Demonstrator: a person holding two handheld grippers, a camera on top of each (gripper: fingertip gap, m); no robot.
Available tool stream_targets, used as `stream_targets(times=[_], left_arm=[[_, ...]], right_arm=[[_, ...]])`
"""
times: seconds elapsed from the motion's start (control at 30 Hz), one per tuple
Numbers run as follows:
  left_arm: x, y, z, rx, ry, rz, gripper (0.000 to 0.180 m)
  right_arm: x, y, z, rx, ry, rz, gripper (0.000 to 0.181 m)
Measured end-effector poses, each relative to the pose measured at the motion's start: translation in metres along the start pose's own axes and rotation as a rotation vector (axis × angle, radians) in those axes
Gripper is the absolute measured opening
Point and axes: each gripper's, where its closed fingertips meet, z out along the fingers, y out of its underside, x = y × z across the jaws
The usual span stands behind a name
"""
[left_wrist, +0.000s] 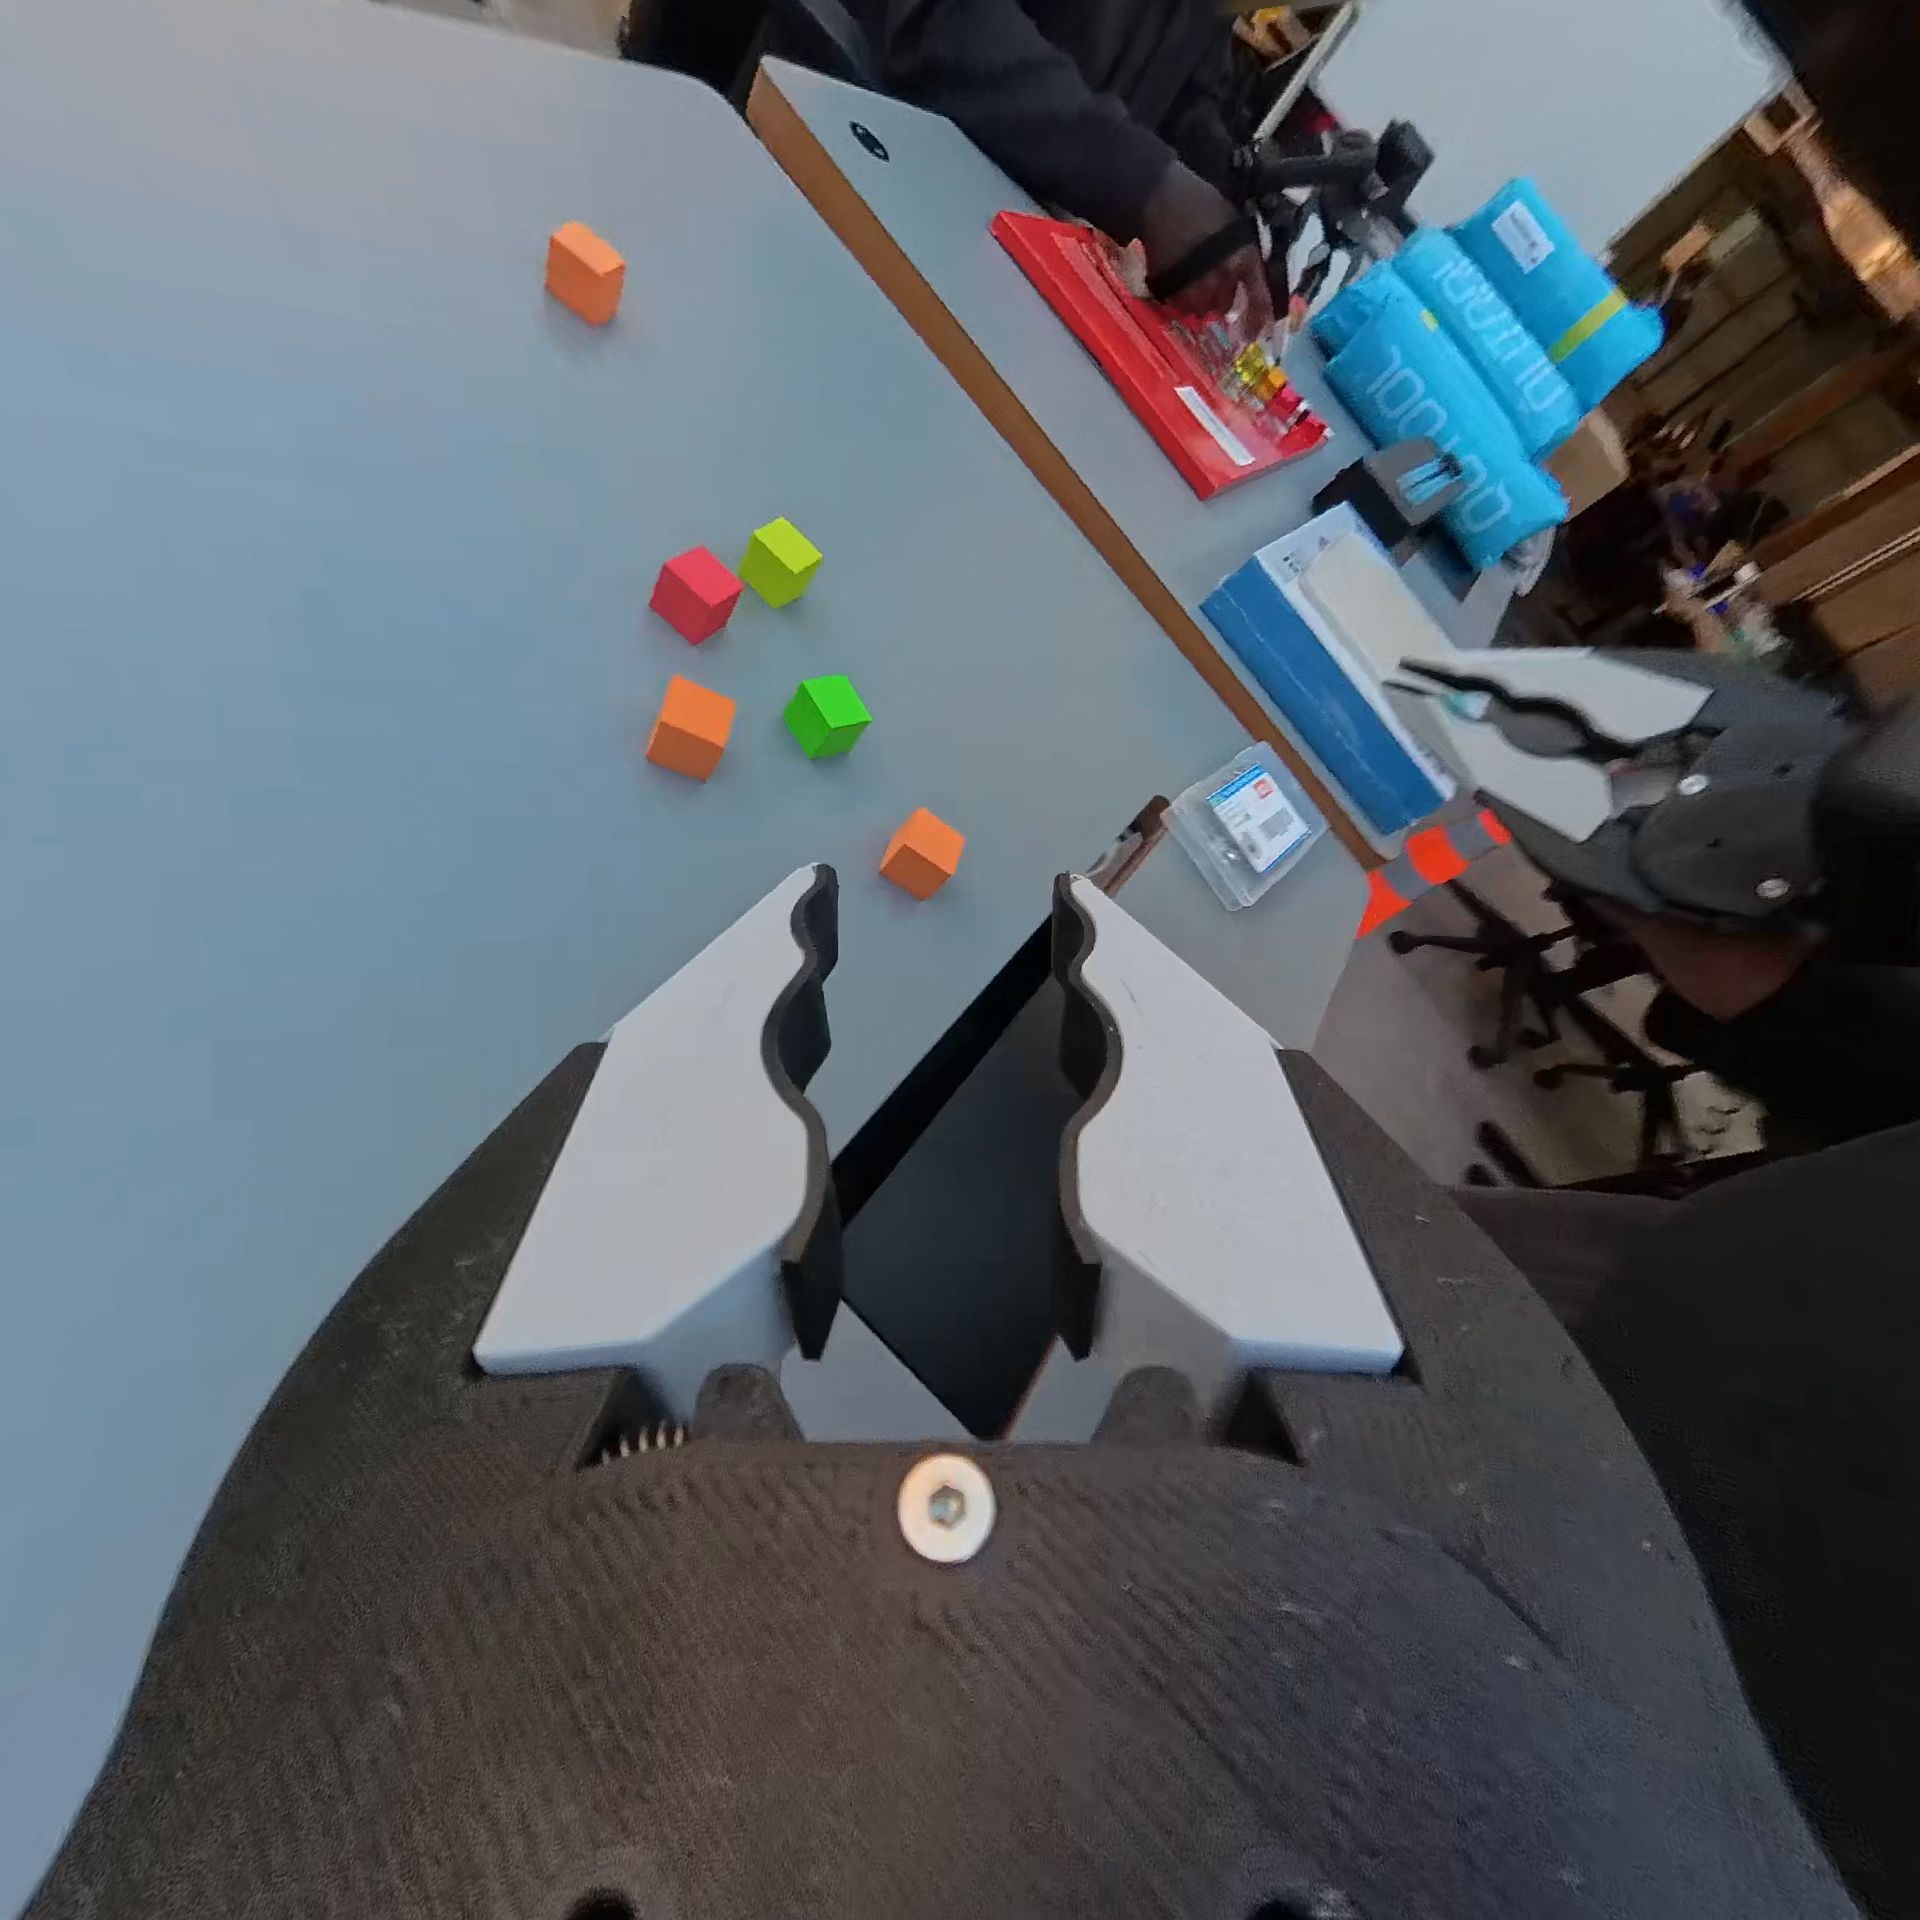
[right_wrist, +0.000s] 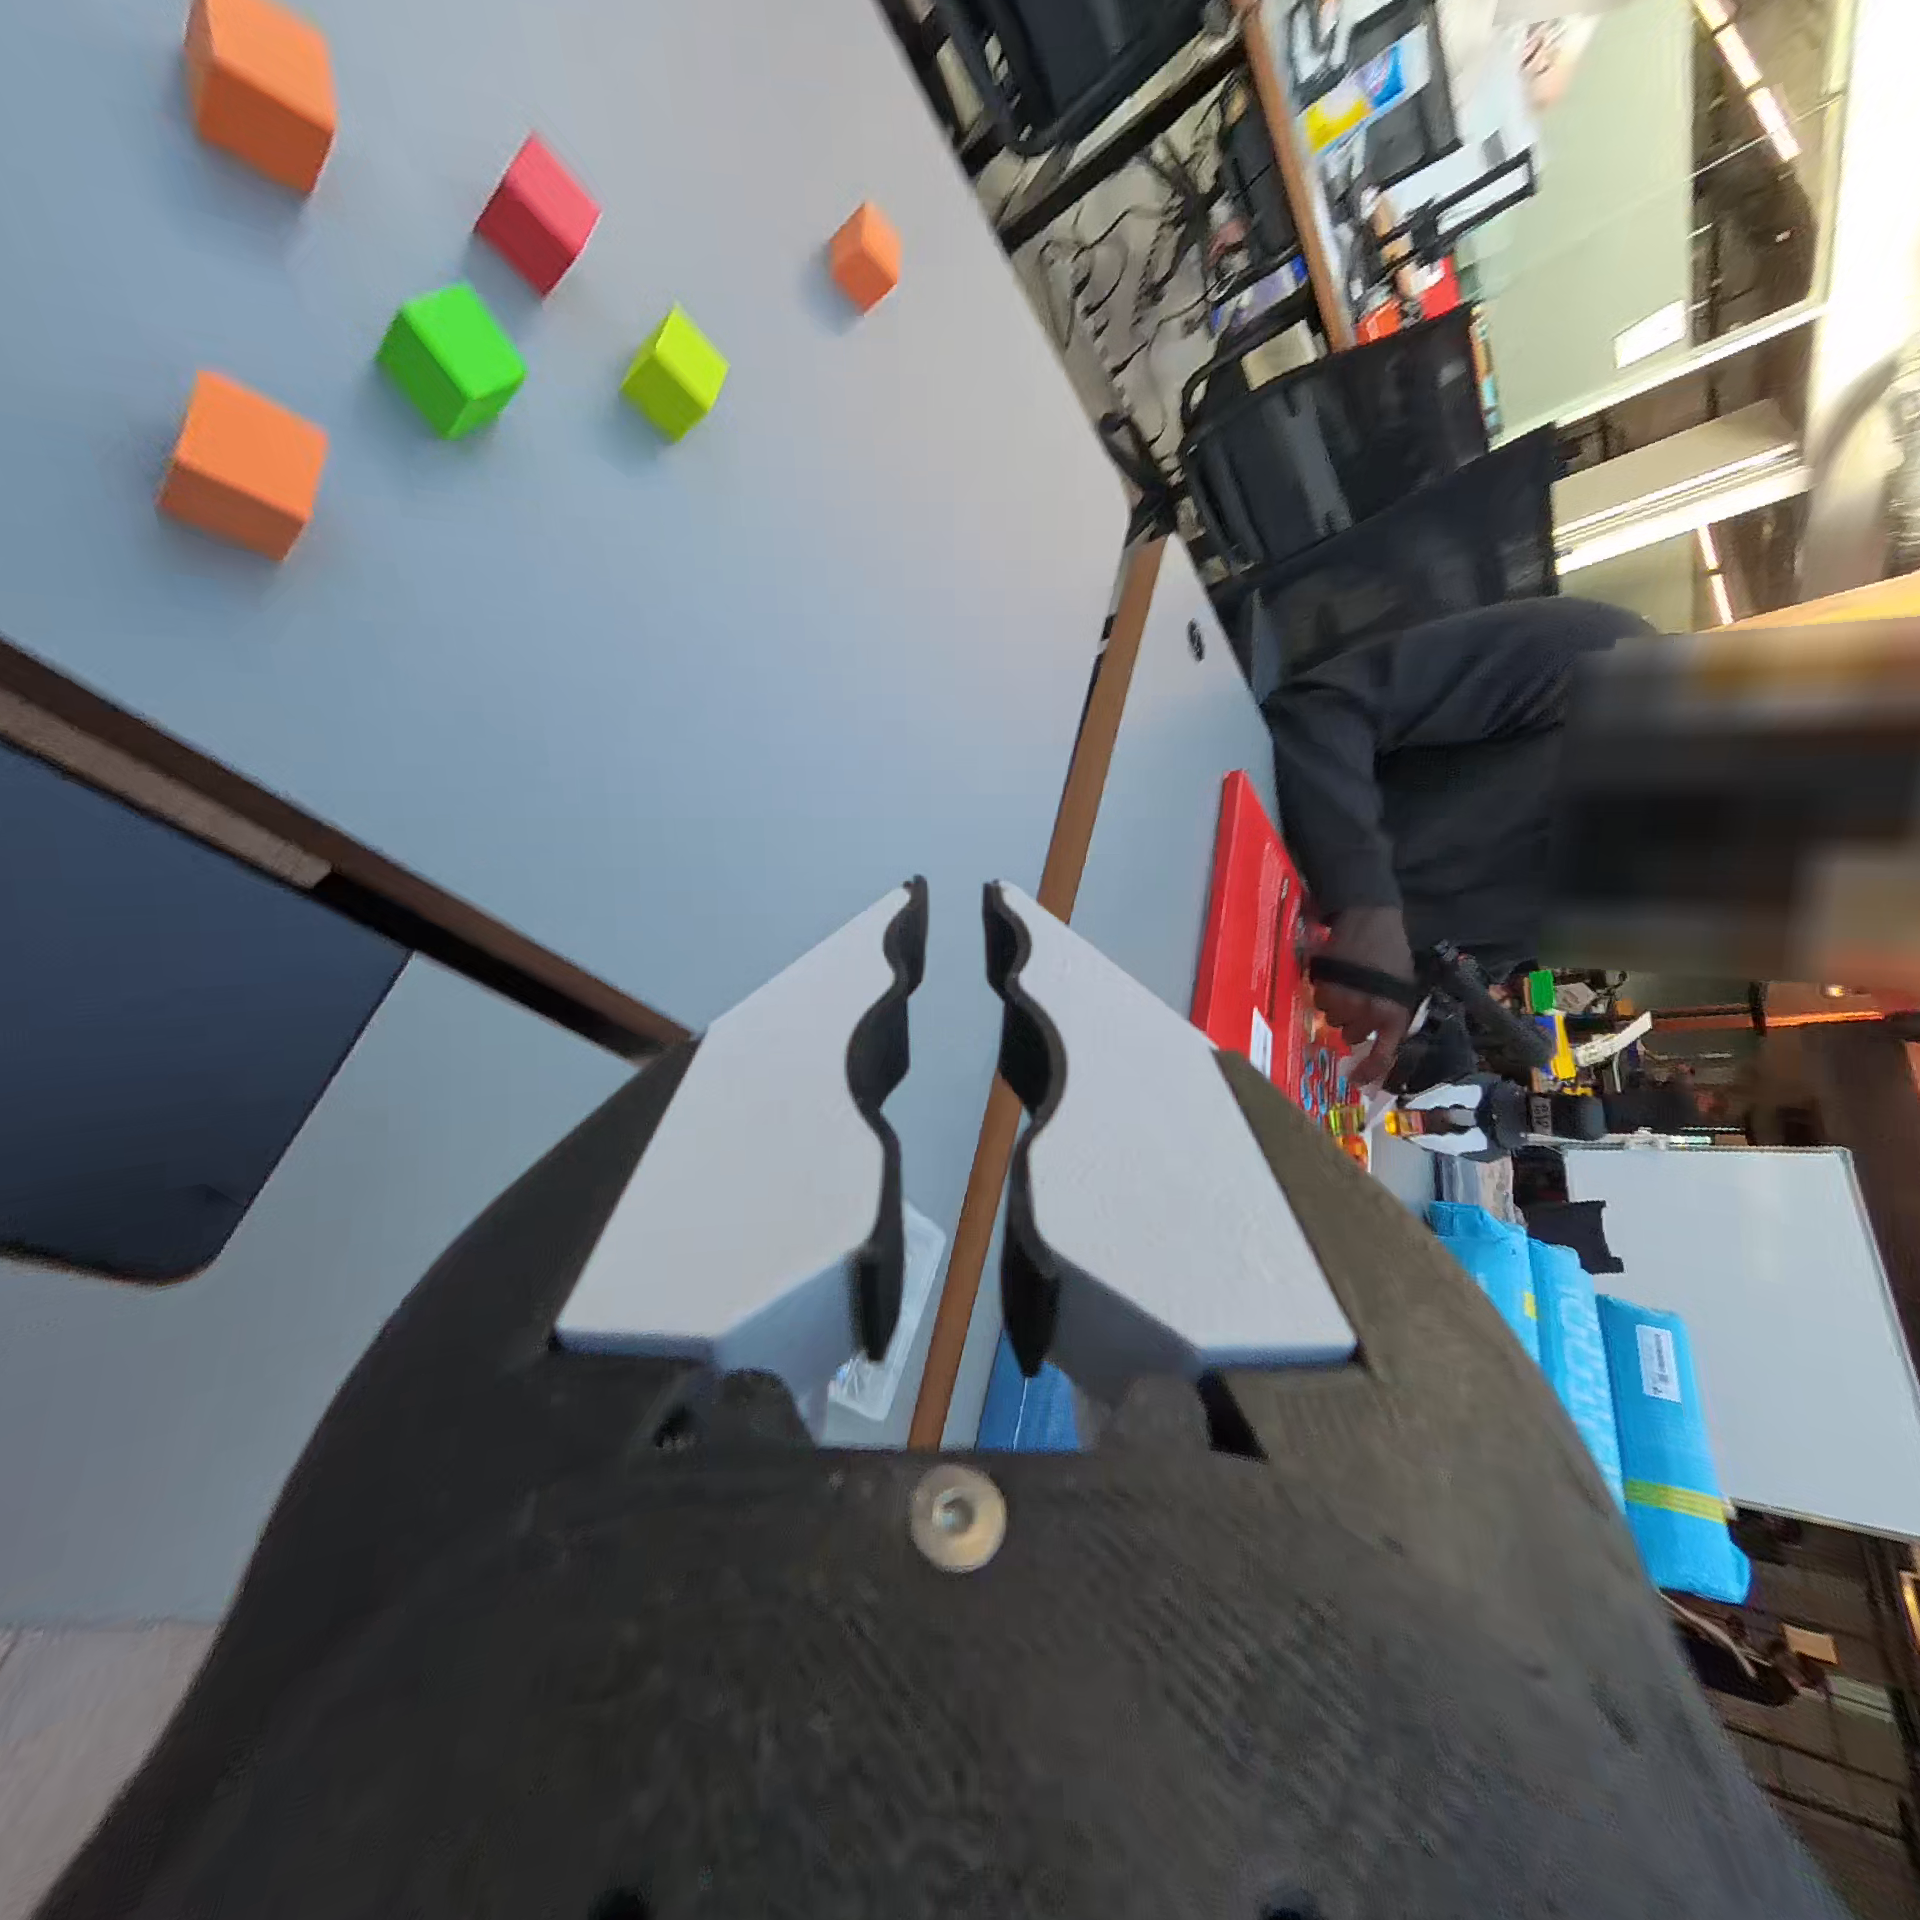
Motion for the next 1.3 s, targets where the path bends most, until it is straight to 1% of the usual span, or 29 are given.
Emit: stream_targets(times=[0.07, 0.1, 0.17, 0.23, 0.27, 0.3, 0.33, 0.4, 0.43, 0.47, 0.5, 0.57, 0.6, 0.63, 0.67, 0.7, 0.73, 0.77, 0.8, 0.83, 0.87, 0.93, 0.97, 1.0, 1.03, 1.1, 1.17, 1.23, 1.3], left_arm=[[0.004, -0.014, -0.001, -0.011, -0.135, 0.236, 0.044], [0.005, -0.023, -0.005, -0.025, -0.248, 0.421, 0.047], [0.005, -0.047, -0.016, -0.029, -0.551, 0.796, 0.049], [0.016, -0.076, -0.030, 0.027, -0.817, 1.002, 0.054], [0.027, -0.083, -0.032, 0.063, -0.862, 0.999, 0.059], [0.037, -0.084, -0.029, 0.087, -0.847, 0.915, 0.070], [0.049, -0.079, -0.022, 0.095, -0.783, 0.762, 0.083], [0.079, -0.066, 0.004, 0.102, -0.564, 0.386, 0.121], [0.092, -0.061, 0.017, 0.101, -0.485, 0.268, 0.125], [0.099, -0.056, 0.026, 0.075, -0.475, 0.234, 0.113], [0.101, -0.054, 0.029, 0.044, -0.563, 0.263, 0.101], [0.118, -0.072, 0.018, 0.062, -0.808, 0.428, 0.111], [0.136, -0.083, 0.011, 0.104, -0.894, 0.499, 0.111], [0.156, -0.094, 0.002, 0.205, -0.956, 0.537, 0.107], [0.174, -0.101, -0.007, 0.355, -0.985, 0.521, 0.098], [0.189, -0.101, -0.004, 0.456, -0.912, 0.452, 0.093], [0.194, -0.090, 0.016, 0.439, -0.783, 0.333, 0.087], [0.193, -0.076, 0.042, 0.375, -0.675, 0.204, 0.079], [0.199, -0.067, 0.068, 0.286, -0.556, 0.134, 0.069], [0.211, -0.063, 0.088, 0.197, -0.453, 0.134, 0.057], [0.219, -0.065, 0.097, 0.154, -0.427, 0.174, 0.053], [0.220, -0.088, 0.084, 0.200, -0.574, 0.378, 0.045], [0.221, -0.100, 0.074, 0.253, -0.640, 0.497, 0.000], [0.223, -0.114, 0.064, 0.353, -0.679, 0.581, 0.000], [0.220, -0.119, 0.060, 0.396, -0.677, 0.570, 0.000], [0.213, -0.119, 0.067, 0.393, -0.565, 0.466, 0.000], [0.204, -0.123, 0.056, 0.459, -0.539, 0.383, 0.000], [0.186, -0.105, 0.056, 0.368, -0.483, 0.347, 0.000], [0.143, -0.076, 0.058, 0.250, -0.539, 0.319, 0.000]], right_arm=[[0.018, -0.015, -0.004, 0.058, 0.029, 0.065, 0.021], [0.024, -0.018, -0.004, 0.067, 0.018, 0.111, 0.029], [0.040, -0.019, -0.004, 0.084, 0.000, 0.209, 0.044], [0.066, -0.023, -0.011, 0.125, -0.004, 0.309, 0.052], [0.082, -0.028, -0.020, 0.164, 0.000, 0.342, 0.057], [0.100, -0.035, -0.031, 0.216, 0.009, 0.365, 0.061], [0.118, -0.042, -0.044, 0.281, 0.018, 0.398, 0.062], [0.143, -0.059, -0.069, 0.451, -0.007, 0.538, 0.061], [0.145, -0.067, -0.077, 0.549, -0.055, 0.612, 0.062], [0.137, -0.071, -0.077, 0.607, -0.118, 0.643, 0.064], [0.120, -0.067, -0.069, 0.587, -0.188, 0.616, 0.064], [0.098, -0.053, -0.063, 0.459, -0.276, 0.534, 0.073], [0.103, -0.055, -0.075, 0.476, -0.289, 0.532, 0.078], [0.114, -0.063, -0.094, 0.565, -0.289, 0.559, 0.068], [0.128, -0.070, -0.113, 0.681, -0.266, 0.616, 0.057], [0.141, -0.073, -0.126, 0.782, -0.226, 0.684, 0.036], [0.144, -0.074, -0.126, 0.832, -0.217, 0.715, 0.000], [0.135, -0.073, -0.114, 0.811, -0.245, 0.711, 0.000], [0.123, -0.070, -0.096, 0.730, -0.282, 0.704, 0.000], [0.116, -0.067, -0.085, 0.643, -0.317, 0.710, 0.000], [0.119, -0.071, -0.087, 0.623, -0.346, 0.728, 0.000], [0.139, -0.085, -0.107, 0.741, -0.327, 0.775, 0.000], [0.145, -0.089, -0.112, 0.790, -0.293, 0.778, 0.000], [0.143, -0.092, -0.111, 0.808, -0.277, 0.767, 0.000], [0.133, -0.093, -0.101, 0.786, -0.290, 0.759, 0.000], [0.102, -0.092, -0.082, 0.668, -0.386, 0.726, 0.000], [0.094, -0.102, -0.092, 0.709, -0.407, 0.681, 0.000], [0.089, -0.114, -0.103, 0.779, -0.363, 0.563, 0.000], [0.062, -0.121, -0.089, 0.736, -0.370, 0.467, 0.000]])
